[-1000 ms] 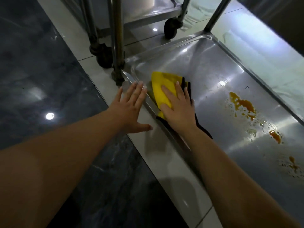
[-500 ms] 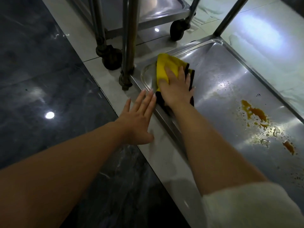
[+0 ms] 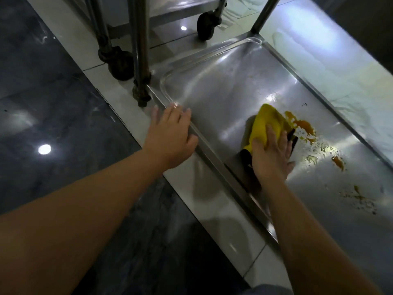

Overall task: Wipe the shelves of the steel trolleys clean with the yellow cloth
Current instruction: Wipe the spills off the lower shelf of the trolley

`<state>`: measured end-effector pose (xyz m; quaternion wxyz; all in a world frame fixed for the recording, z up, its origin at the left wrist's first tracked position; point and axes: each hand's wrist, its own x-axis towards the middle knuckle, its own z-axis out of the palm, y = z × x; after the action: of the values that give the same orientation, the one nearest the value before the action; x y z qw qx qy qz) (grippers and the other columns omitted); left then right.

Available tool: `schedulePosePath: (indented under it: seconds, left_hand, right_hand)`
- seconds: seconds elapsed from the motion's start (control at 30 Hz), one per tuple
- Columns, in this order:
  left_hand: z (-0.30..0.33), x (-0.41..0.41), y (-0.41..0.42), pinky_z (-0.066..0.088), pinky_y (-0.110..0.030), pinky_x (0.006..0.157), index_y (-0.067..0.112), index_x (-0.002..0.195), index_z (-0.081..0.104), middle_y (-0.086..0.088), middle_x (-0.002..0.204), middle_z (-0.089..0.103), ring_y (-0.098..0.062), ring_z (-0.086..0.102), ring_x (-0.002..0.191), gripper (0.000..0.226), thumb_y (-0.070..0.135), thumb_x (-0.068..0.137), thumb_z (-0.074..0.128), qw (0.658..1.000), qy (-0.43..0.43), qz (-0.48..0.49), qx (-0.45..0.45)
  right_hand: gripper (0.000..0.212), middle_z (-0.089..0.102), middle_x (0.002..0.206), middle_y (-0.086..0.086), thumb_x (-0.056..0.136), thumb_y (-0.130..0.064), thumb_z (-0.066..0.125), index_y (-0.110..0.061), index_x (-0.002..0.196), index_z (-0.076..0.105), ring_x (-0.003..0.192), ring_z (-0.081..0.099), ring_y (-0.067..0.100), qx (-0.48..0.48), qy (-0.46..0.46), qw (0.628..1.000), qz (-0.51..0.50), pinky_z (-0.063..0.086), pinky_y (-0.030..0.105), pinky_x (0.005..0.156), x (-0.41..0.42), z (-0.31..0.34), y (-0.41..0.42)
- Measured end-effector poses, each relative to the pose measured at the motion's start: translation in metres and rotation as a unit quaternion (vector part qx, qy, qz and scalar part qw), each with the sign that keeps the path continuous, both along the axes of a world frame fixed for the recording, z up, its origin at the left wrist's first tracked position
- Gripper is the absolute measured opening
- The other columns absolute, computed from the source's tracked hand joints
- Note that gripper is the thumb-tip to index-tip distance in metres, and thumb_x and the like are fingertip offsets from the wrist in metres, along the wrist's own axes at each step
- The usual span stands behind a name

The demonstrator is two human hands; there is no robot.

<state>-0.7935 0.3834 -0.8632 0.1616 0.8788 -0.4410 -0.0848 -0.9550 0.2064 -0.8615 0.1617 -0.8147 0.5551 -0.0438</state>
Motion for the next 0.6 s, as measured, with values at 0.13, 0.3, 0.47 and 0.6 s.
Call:
schedulePosePath:
  seconds: [0.13,0.3,0.47,0.6]
  left_hand:
    - [-0.001,-0.048,-0.039,-0.004,-0.057,0.116,0.006,0.152,0.002,-0.018,0.160,0.005,-0.029,-0.001,0.148,0.085,0.062,0.093,0.025,0.997,-0.022,-0.049,0.057]
    - [-0.012,-0.062,-0.048,-0.006,-0.059,0.115,0.002,0.150,-0.008,-0.024,0.158,-0.010,-0.033,-0.014,0.147,0.098,0.073,0.087,0.013,0.991,-0.063,-0.054,0.109]
    - [-0.010,-0.059,-0.051,-0.008,-0.059,0.114,0.010,0.151,-0.013,-0.024,0.157,-0.015,-0.033,-0.017,0.146,0.095,0.076,0.086,0.013,0.985,-0.068,-0.054,0.150]
    - [-0.007,-0.054,-0.052,-0.006,-0.058,0.115,0.017,0.151,-0.013,-0.023,0.157,-0.016,-0.032,-0.017,0.146,0.093,0.077,0.085,0.012,0.983,-0.070,-0.058,0.156]
  right_hand:
    - [0.070,0.004,0.161,0.001,0.080,-0.052,0.024,-0.040,0.148,0.016,0.147,0.002,0.026,-0.029,-0.010,1.000,-0.003,0.007,0.058,0.114,-0.042,-0.001,0.035]
    - [0.061,0.002,0.161,0.002,0.090,-0.046,0.035,-0.040,0.148,0.017,0.147,-0.002,0.027,-0.025,0.005,1.000,0.006,0.003,0.060,0.113,-0.032,-0.001,0.034]
    - [0.058,0.004,0.161,-0.003,0.088,-0.052,0.038,-0.048,0.144,0.022,0.147,-0.001,0.024,-0.002,-0.001,0.993,0.122,0.004,0.058,0.115,0.021,0.003,-0.005]
    - [0.060,0.002,0.161,-0.005,0.087,-0.054,0.036,-0.049,0.144,0.018,0.147,-0.004,0.023,0.007,-0.008,0.985,0.170,0.000,0.055,0.115,0.032,0.000,-0.022]
